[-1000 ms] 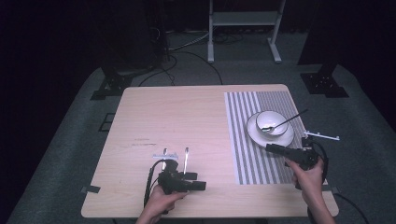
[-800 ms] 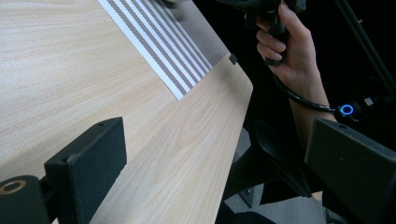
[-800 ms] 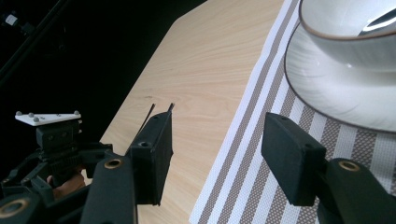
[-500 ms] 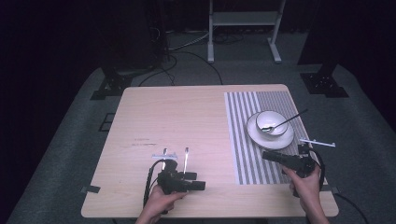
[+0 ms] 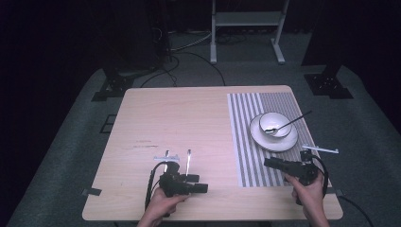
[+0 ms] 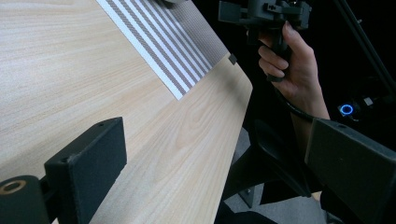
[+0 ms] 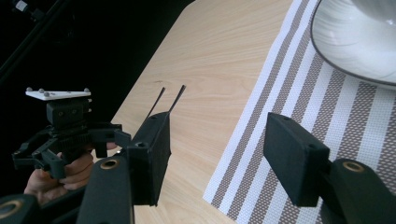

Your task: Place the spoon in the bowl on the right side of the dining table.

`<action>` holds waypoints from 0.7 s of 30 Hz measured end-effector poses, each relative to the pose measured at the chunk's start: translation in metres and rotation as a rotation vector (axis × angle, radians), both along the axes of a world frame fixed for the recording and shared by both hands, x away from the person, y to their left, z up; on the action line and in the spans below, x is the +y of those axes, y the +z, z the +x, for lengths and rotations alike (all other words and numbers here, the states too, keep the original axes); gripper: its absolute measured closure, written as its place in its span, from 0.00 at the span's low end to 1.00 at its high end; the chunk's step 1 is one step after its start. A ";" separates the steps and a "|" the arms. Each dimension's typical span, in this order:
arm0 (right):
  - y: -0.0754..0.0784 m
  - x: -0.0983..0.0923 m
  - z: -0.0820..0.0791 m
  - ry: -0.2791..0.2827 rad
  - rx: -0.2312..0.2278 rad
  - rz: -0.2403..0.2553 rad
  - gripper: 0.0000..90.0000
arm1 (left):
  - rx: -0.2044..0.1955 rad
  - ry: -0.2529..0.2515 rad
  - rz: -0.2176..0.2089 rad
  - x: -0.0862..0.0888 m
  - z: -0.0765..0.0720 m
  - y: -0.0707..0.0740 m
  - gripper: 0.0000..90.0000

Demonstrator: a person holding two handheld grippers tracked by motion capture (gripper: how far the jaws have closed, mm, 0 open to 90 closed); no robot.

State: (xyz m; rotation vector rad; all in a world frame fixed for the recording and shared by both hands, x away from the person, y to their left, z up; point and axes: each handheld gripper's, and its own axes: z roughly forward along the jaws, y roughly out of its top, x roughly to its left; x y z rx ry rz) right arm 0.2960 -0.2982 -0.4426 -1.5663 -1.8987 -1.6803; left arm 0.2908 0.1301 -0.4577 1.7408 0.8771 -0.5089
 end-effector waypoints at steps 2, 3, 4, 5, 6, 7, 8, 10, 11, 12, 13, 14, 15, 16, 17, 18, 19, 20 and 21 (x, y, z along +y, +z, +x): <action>0.000 0.002 -0.002 0.003 -0.001 0.001 0.45 | 0.000 0.000 -0.001 0.000 0.000 0.000 0.04; -0.001 0.003 -0.004 0.006 -0.002 0.003 0.45 | 0.000 0.000 -0.001 0.000 0.000 0.000 0.04; -0.001 0.003 -0.004 0.006 -0.002 0.003 0.45 | -0.001 0.000 -0.001 0.000 0.000 0.000 0.04; -0.001 0.004 -0.006 0.010 -0.007 -0.001 0.44 | -0.001 0.000 0.000 0.000 0.000 0.000 0.04; -0.001 0.004 -0.006 0.010 -0.007 -0.001 0.44 | -0.001 0.000 -0.001 0.000 0.000 0.000 0.04; -0.001 0.006 -0.007 0.013 -0.006 0.001 0.44 | 0.000 0.000 -0.001 0.000 0.000 0.000 0.04; -0.001 0.006 -0.007 0.013 -0.006 0.001 0.44 | -0.001 0.000 -0.001 0.000 0.000 0.000 0.04; -0.002 0.007 -0.009 0.014 -0.009 -0.002 0.44 | -0.002 0.000 -0.002 0.000 0.000 0.001 0.04; -0.004 0.008 -0.011 0.016 -0.011 -0.007 0.43 | 0.000 0.001 -0.001 0.000 0.000 0.001 0.04; -0.004 0.008 -0.011 0.016 -0.011 -0.007 0.43 | 0.000 0.001 -0.001 0.000 0.000 0.001 0.04; -0.006 0.009 -0.013 0.017 -0.007 -0.003 0.43 | -0.001 0.001 0.000 0.001 0.000 0.001 0.04; -0.006 0.009 -0.013 0.017 -0.007 -0.003 0.43 | -0.001 0.001 0.000 0.001 0.000 0.001 0.04; -0.008 0.010 -0.014 0.016 -0.007 -0.002 0.42 | -0.002 0.000 0.000 0.001 0.000 0.001 0.04; -0.008 0.010 -0.014 0.016 -0.007 -0.002 0.42 | -0.001 0.001 0.001 0.001 0.000 0.000 0.04; -0.009 0.010 -0.015 0.015 -0.006 -0.005 0.41 | -0.002 0.002 0.001 0.002 0.000 0.000 0.04; -0.011 0.010 -0.016 0.014 -0.004 -0.001 0.40 | -0.005 0.001 0.000 0.002 0.000 0.000 0.04; -0.011 0.010 -0.016 0.014 -0.005 0.000 0.40 | -0.005 0.002 0.000 0.002 0.000 0.001 0.04; -0.012 0.010 -0.017 0.012 -0.006 0.001 0.40 | -0.005 0.003 -0.002 0.002 0.000 0.001 0.04; -0.012 0.009 -0.017 0.010 -0.006 0.002 0.39 | -0.005 0.003 -0.002 0.002 0.000 0.001 0.04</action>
